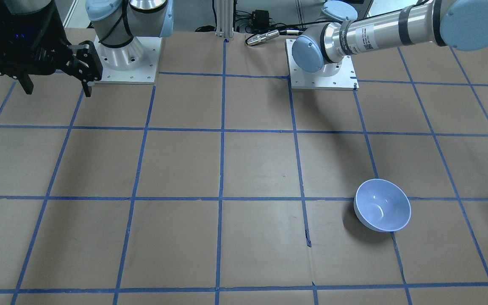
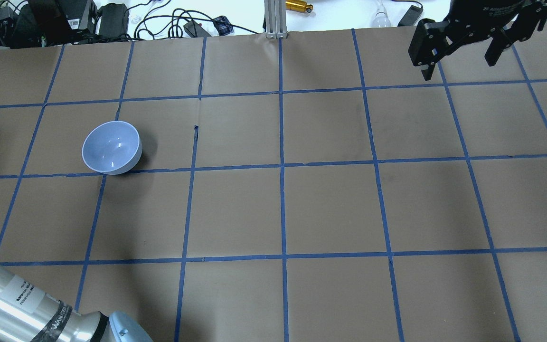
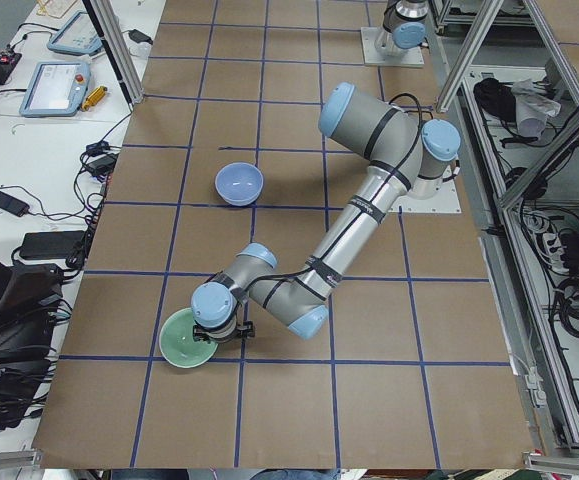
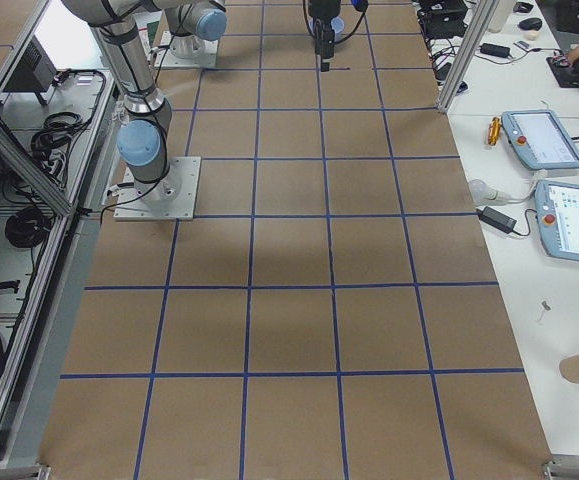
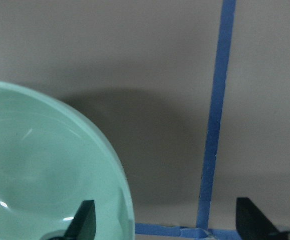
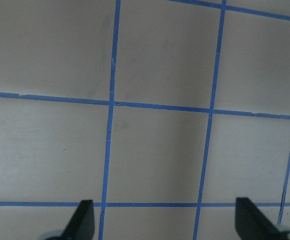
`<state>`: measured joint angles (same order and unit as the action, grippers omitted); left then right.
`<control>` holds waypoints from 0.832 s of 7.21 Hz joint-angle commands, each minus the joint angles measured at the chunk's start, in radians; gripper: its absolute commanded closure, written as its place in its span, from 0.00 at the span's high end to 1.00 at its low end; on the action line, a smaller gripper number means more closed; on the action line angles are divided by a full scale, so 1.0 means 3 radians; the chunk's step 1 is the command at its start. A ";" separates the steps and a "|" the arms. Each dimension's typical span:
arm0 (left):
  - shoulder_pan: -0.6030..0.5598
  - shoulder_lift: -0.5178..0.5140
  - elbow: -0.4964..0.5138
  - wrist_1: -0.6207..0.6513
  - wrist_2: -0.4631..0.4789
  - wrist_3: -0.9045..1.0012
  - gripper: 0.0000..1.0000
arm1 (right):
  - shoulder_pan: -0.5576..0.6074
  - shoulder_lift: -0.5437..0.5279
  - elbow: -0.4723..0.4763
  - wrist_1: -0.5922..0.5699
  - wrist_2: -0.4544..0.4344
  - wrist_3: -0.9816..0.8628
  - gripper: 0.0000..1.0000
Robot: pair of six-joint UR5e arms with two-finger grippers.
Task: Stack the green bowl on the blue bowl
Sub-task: 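Lower the left gripper onto the pale green bowl rim and grasp it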
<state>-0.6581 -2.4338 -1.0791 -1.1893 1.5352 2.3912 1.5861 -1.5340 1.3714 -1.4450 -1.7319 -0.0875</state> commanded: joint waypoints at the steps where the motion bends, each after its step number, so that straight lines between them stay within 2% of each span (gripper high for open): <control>1: 0.0000 0.0003 0.0002 -0.0004 0.0001 0.0021 0.79 | 0.0000 0.0000 0.0000 0.0000 0.0000 0.0000 1.00; 2: 0.0000 0.0008 0.0002 0.0001 0.0001 0.0021 0.70 | 0.0000 0.0000 0.0000 0.0000 0.0000 0.0000 1.00; 3: 0.0000 0.0013 0.0007 0.0001 0.0006 0.0026 0.54 | 0.0000 0.0000 0.0000 0.0000 0.0000 0.0000 1.00; 4: 0.0000 0.0018 0.0007 0.0001 0.0006 0.0026 0.49 | 0.0000 0.0000 0.0000 0.0000 0.0000 0.0000 1.00; 6: 0.0000 0.0018 0.0007 0.0001 0.0011 0.0006 0.48 | 0.0000 0.0000 0.0000 0.0000 0.0000 0.0000 1.00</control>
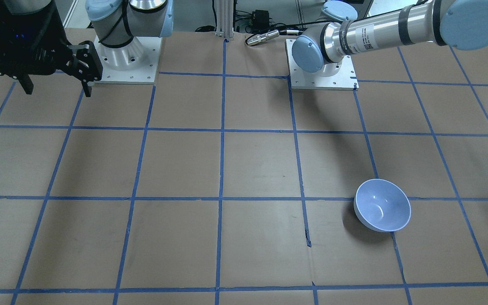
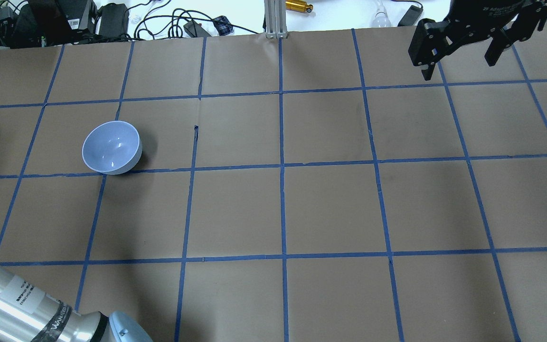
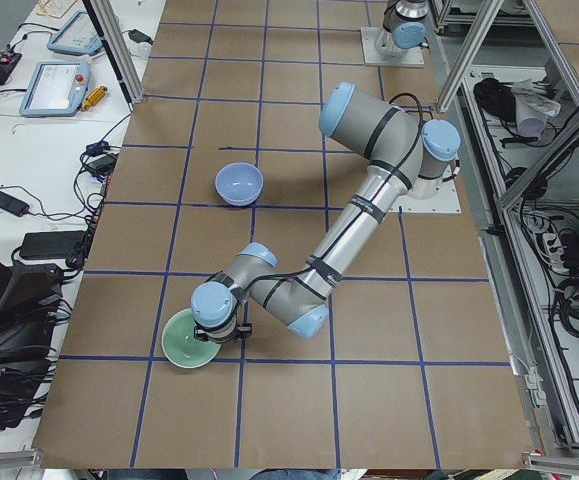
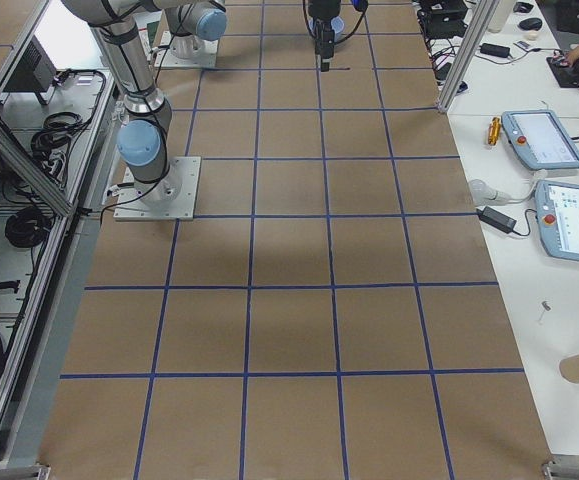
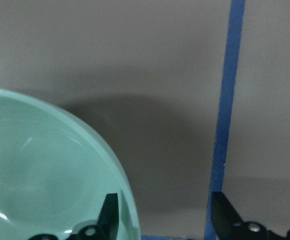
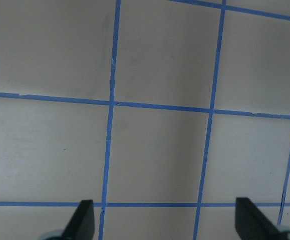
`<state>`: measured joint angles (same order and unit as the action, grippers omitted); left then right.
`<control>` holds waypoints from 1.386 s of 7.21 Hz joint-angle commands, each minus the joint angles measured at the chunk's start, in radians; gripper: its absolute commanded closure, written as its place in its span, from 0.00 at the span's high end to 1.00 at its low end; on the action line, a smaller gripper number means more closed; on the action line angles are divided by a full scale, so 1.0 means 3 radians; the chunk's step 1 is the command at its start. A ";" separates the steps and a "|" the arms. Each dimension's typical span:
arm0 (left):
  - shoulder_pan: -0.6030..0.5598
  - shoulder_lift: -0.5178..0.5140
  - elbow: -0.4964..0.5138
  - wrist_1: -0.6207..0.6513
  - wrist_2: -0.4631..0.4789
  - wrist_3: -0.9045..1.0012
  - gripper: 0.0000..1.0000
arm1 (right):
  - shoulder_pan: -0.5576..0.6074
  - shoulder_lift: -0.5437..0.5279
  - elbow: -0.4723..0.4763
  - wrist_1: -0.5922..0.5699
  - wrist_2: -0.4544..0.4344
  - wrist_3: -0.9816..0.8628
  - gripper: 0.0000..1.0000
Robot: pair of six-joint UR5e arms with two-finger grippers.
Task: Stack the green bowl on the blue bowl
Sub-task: 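Lower the left gripper onto the pale green bowl rim and grasp it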
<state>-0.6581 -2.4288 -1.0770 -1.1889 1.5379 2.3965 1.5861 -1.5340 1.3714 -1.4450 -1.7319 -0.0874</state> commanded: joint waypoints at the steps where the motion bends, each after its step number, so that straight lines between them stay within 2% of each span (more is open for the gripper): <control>1: -0.0005 0.0002 0.0001 0.0000 0.0002 -0.0017 0.41 | 0.0000 0.0000 0.0000 0.0000 0.0000 0.0000 1.00; 3: -0.0005 0.0007 0.0001 0.0000 0.0012 -0.0022 0.11 | 0.0000 0.0000 0.0000 0.0000 0.0000 0.0000 1.00; 4: -0.0005 0.0012 0.0001 0.0000 0.0012 -0.0022 0.01 | 0.0000 0.0000 0.0000 0.0000 0.0000 0.0000 1.00; 10: -0.0005 0.0032 0.0006 0.0000 0.0002 -0.0032 0.00 | 0.0000 0.0000 0.0000 0.0000 0.0000 0.0000 1.00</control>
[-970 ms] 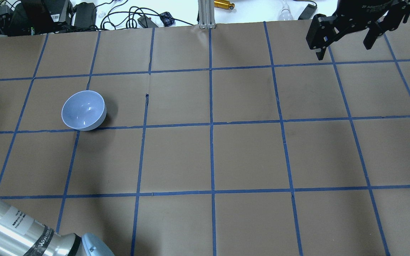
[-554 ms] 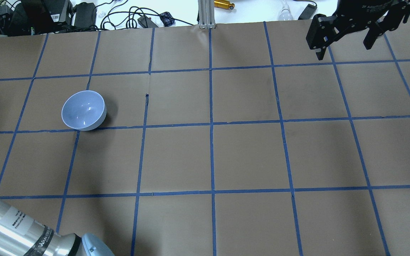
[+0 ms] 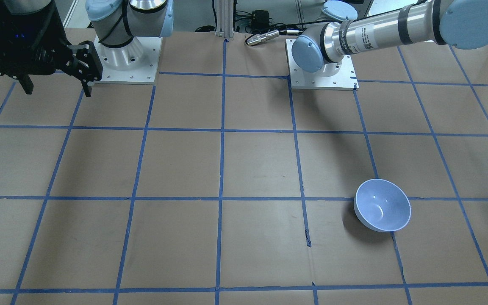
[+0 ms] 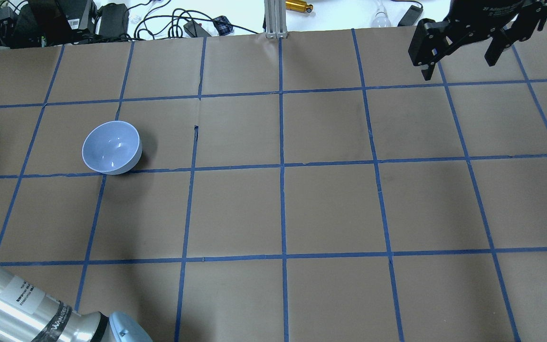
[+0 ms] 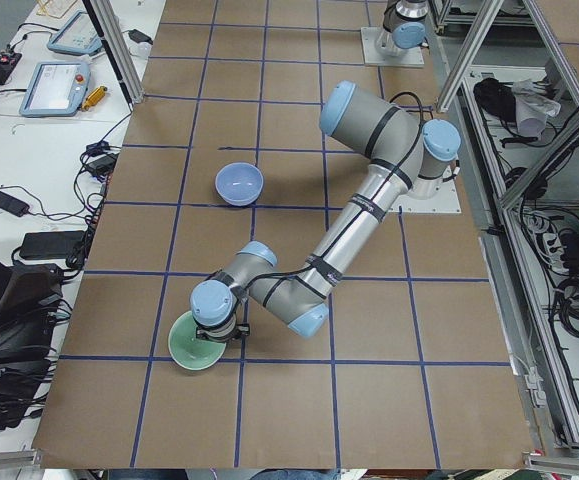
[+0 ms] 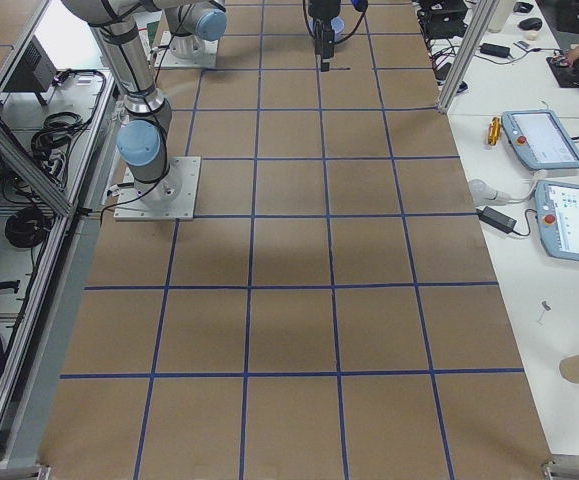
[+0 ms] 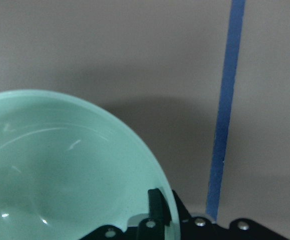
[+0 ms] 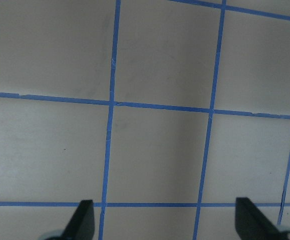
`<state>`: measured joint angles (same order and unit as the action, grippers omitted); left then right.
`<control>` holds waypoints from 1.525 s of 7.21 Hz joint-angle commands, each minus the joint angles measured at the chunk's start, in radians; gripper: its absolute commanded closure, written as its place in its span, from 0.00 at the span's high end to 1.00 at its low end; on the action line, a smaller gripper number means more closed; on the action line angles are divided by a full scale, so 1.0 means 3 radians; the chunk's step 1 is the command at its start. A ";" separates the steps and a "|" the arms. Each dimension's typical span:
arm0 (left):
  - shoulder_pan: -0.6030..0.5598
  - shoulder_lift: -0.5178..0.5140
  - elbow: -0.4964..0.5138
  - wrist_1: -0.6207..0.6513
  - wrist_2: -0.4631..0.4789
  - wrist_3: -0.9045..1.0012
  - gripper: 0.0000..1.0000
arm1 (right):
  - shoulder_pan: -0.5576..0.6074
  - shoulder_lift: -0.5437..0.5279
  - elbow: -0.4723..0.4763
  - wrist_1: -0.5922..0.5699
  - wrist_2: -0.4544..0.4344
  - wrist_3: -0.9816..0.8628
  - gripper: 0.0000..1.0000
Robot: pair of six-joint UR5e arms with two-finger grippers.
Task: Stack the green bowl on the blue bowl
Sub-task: 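Lift the green bowl with the left gripper and carry it over the blue bowl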
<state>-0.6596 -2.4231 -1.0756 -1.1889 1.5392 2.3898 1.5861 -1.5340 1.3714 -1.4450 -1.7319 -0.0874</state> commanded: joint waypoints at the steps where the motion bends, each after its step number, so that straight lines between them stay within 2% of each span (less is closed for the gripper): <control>1: -0.0005 0.0049 -0.0004 -0.0005 -0.0017 -0.0010 0.00 | 0.0000 0.0000 0.0000 0.0000 0.0000 0.0000 1.00; 3: -0.0086 0.0227 -0.0045 -0.0076 -0.0002 0.0026 0.00 | 0.0000 0.0000 0.0000 0.0000 0.0000 0.0000 1.00; 5: -0.0250 0.0645 -0.0325 -0.0346 0.0033 0.0031 0.00 | 0.0000 0.0000 0.0000 0.0000 0.0000 0.0000 1.00; 6: -0.0382 0.0941 -0.0559 -0.0500 0.0034 0.0031 0.00 | 0.0000 0.0000 0.0000 0.0000 0.0000 0.0000 1.00; 9: -0.0929 0.1780 -0.1509 -0.0501 0.0029 -0.0045 0.00 | 0.0000 0.0000 0.0000 0.0000 0.0000 0.0000 1.00; 11: -0.1210 0.2230 -0.2001 -0.0440 0.0023 -0.0406 0.00 | 0.0000 0.0000 0.0000 0.0000 0.0000 0.0000 1.00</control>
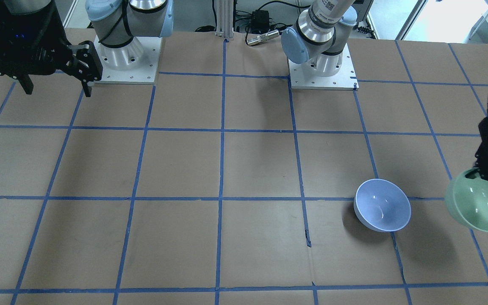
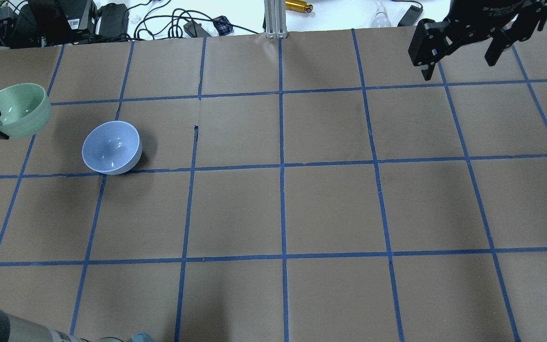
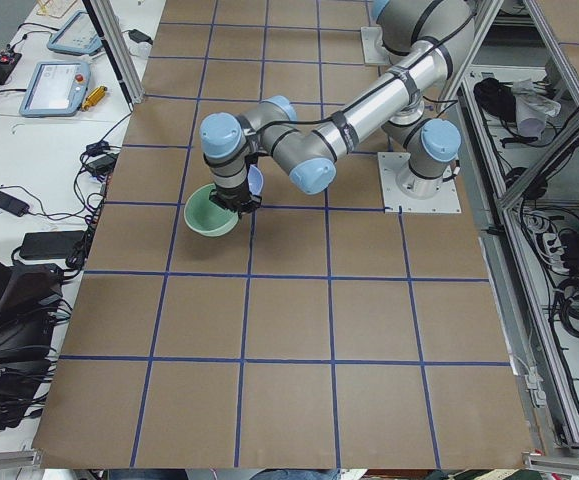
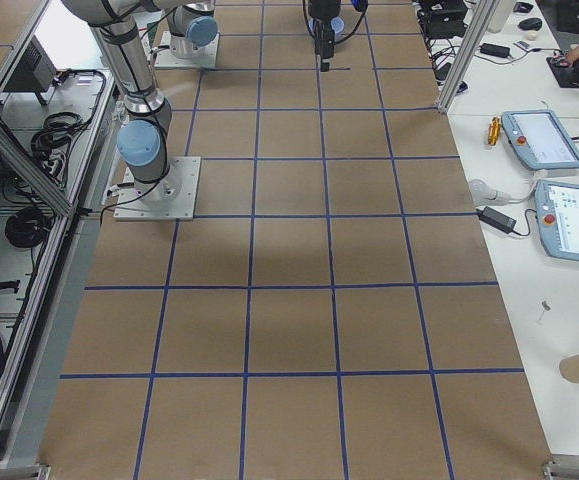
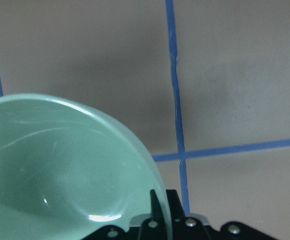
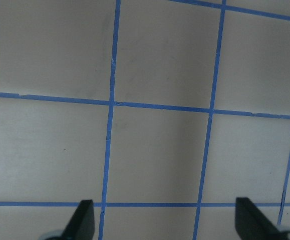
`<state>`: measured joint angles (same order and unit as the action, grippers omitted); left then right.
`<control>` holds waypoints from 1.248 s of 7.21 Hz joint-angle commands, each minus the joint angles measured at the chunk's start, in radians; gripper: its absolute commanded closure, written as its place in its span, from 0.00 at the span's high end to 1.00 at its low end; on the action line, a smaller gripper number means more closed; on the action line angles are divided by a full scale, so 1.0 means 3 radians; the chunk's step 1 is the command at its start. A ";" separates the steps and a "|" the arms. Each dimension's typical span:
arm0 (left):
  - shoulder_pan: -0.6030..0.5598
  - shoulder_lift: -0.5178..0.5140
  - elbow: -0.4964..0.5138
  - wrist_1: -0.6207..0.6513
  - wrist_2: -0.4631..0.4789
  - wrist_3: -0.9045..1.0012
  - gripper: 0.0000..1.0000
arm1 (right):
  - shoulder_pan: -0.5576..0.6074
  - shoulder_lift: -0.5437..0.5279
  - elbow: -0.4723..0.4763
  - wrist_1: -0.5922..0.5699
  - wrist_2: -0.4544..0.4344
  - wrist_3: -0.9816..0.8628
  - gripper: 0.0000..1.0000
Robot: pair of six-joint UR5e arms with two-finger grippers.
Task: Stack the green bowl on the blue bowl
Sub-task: 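Lift the green bowl with the left gripper and carry it over the blue bowl, then lower the green bowl into the blue bowl and open the left gripper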
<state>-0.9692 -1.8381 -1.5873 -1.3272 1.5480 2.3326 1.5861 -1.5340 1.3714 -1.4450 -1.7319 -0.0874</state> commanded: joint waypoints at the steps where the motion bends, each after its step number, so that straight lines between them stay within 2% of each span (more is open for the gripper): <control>1: -0.0382 0.0439 -0.0495 0.0057 -0.0006 -0.0324 0.00 | 0.0000 0.0000 0.0000 0.0000 0.0000 0.0000 1.00; 2: -0.0531 0.0502 -0.0700 0.0432 0.0004 -0.0426 0.00 | 0.0000 0.0000 0.0000 0.0000 0.0000 0.0000 1.00; 4: -0.0594 0.0518 -0.1175 0.1026 -0.0011 -0.0591 0.00 | 0.0000 0.0000 0.0000 0.0000 0.0000 0.0000 1.00; 5: -0.0604 0.0523 -0.1263 0.1054 -0.0036 -0.0854 0.00 | 0.0000 0.0000 0.0000 0.0000 0.0000 0.0000 1.00; 9: -0.0609 0.0456 -0.1280 0.1059 -0.0047 -0.0923 0.00 | 0.0000 0.0000 0.0000 0.0000 0.0000 0.0000 1.00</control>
<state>-1.1516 -1.6966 -1.9703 -1.0118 1.5342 2.0587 1.5861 -1.5340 1.3714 -1.4450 -1.7319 -0.0874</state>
